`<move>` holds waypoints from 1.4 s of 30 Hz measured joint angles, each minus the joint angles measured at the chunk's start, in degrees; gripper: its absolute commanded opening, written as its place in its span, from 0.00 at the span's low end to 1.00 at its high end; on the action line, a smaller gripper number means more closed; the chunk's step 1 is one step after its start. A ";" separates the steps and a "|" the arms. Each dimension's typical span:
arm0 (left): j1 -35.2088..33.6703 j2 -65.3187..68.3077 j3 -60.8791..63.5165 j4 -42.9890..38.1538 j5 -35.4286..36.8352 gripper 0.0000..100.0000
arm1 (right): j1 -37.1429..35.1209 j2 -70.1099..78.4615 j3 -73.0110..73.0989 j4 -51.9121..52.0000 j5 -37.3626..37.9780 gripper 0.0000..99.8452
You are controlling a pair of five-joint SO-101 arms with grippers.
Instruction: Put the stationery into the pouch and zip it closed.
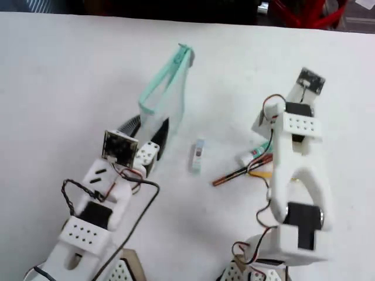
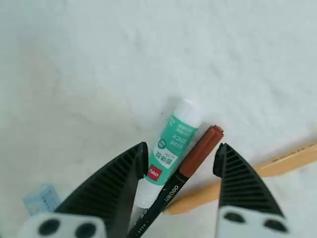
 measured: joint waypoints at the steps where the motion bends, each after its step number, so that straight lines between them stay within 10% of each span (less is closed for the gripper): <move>1: 0.00 0.00 0.00 0.00 0.00 0.17 | 0.00 1.14 0.00 0.00 -0.09 0.22; 42: 0.00 0.00 0.00 0.00 0.00 0.17 | 2.55 10.73 -3.87 -5.80 2.46 0.02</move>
